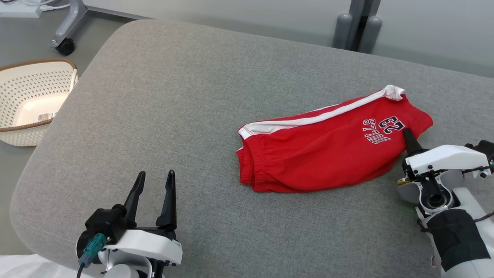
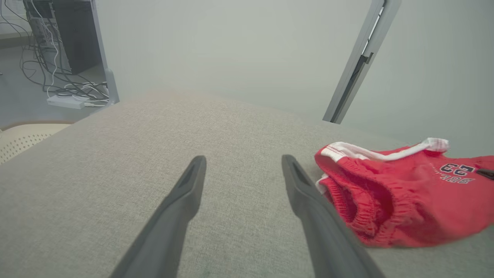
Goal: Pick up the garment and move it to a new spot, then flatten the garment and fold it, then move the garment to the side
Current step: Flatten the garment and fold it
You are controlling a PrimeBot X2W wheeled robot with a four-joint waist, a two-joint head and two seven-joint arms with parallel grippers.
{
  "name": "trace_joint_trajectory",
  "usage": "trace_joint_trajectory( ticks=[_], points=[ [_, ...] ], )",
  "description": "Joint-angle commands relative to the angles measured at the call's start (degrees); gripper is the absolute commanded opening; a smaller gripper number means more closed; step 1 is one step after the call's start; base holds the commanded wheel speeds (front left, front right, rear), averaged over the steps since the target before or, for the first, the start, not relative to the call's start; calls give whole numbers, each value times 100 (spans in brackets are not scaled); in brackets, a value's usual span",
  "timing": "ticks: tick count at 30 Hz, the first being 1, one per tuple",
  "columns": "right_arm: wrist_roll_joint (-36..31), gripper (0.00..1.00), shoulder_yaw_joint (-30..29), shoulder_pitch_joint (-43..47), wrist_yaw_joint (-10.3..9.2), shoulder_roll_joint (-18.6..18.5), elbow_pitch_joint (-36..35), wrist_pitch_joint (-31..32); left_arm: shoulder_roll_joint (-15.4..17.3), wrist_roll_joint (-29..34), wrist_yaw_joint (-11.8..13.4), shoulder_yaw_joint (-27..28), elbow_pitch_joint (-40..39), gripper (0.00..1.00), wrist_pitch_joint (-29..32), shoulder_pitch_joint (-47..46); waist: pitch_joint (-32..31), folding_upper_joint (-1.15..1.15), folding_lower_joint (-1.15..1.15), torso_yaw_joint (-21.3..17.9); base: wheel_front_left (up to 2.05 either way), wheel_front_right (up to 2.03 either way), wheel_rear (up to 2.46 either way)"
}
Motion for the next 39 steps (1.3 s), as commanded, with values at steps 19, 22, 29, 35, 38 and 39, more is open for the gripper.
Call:
trace_joint_trajectory(
  ticks=[19,22,29,35,38,39],
  points=[
    [248,0,293,1251,0,-138,-198,-913,23,128,-106,142,161,100,-16,396,-905,0,0,-865,0,0,0],
    [278,0,270,1417,0,-208,-89,-1033,22,108,-116,152,167,100,-16,477,-1026,0,0,-931,0,0,0],
    [242,0,256,1695,0,-287,37,-1205,22,65,-115,116,169,100,-16,607,-1205,0,0,-1014,0,0,0],
    [86,0,356,1682,0,-285,-100,-1299,23,48,-107,94,154,100,-16,592,-1246,0,0,-1071,0,0,0],
    [-15,0,507,1636,0,-230,-373,-1313,21,39,-109,120,148,100,-16,571,-1258,0,0,-1093,0,0,0],
    [-37,0,535,1639,0,-211,-488,-1323,22,39,-111,128,151,100,-16,567,-1264,0,0,-1095,0,0,0]
  ],
)
